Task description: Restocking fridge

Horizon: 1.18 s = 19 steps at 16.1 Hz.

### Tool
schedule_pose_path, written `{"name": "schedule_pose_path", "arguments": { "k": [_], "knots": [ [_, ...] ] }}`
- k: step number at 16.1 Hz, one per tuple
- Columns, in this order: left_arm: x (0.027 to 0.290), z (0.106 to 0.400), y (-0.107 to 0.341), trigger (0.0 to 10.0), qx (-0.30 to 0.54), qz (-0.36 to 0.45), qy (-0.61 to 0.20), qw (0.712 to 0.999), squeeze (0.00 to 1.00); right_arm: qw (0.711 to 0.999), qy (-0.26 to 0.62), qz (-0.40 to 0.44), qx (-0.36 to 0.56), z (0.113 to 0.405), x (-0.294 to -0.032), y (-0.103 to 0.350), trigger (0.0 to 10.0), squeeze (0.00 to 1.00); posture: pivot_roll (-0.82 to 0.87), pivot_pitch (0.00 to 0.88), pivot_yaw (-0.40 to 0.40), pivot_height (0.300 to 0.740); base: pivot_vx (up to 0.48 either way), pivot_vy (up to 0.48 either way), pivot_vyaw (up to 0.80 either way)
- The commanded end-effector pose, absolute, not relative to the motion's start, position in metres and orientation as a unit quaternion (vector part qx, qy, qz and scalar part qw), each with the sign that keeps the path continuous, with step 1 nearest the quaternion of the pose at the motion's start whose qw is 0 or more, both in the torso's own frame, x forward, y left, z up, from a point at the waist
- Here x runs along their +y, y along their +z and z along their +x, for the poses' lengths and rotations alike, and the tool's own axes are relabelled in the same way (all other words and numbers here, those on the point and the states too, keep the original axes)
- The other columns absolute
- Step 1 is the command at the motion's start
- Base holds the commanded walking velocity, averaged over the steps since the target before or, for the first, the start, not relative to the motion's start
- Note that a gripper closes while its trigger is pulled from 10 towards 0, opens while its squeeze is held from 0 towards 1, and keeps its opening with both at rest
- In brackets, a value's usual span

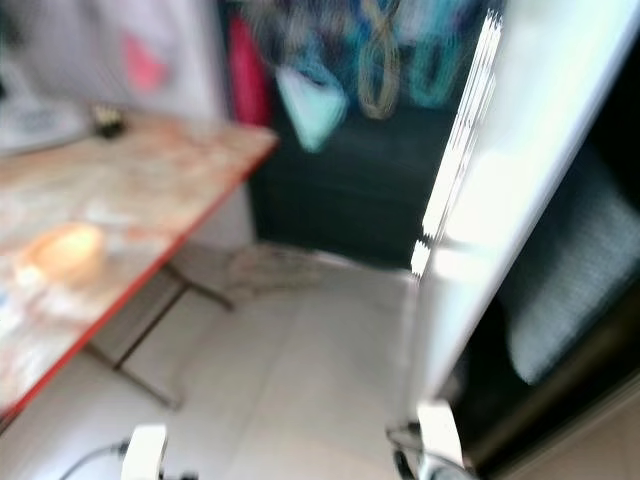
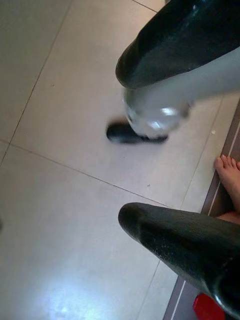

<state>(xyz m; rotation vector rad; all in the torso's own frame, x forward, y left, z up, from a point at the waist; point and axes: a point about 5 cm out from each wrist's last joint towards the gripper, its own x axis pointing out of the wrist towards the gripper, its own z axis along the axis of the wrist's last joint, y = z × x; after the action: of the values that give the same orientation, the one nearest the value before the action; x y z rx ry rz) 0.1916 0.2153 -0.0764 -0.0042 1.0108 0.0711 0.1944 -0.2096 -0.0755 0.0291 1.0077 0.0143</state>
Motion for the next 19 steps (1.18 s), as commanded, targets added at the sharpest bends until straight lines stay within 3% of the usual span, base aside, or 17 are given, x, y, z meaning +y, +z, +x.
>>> {"name": "schedule_pose_path", "arguments": {
  "k": [1, 19],
  "knots": [
    [0.2199, 0.1885, -0.0771, 10.0, 0.488, 0.002, 0.04, 0.872, 0.0, 0.876, 0.016, 0.014, 0.482, 0.1974, -0.2028, -0.0752, 10.0, 0.0, 0.07, 0.0, -0.049, 0.74, 0.0, 0.0, 0.65],
    [0.2208, 0.1914, -0.0754, 10.0, 0.476, -0.005, 0.054, 0.878, 0.0, 0.876, 0.023, 0.01, 0.482, 0.1997, -0.2023, -0.0741, 10.0, 0.0, 0.09, 0.0, -0.049, 0.74, 0.0, 0.0, 0.52]
  ]
}}
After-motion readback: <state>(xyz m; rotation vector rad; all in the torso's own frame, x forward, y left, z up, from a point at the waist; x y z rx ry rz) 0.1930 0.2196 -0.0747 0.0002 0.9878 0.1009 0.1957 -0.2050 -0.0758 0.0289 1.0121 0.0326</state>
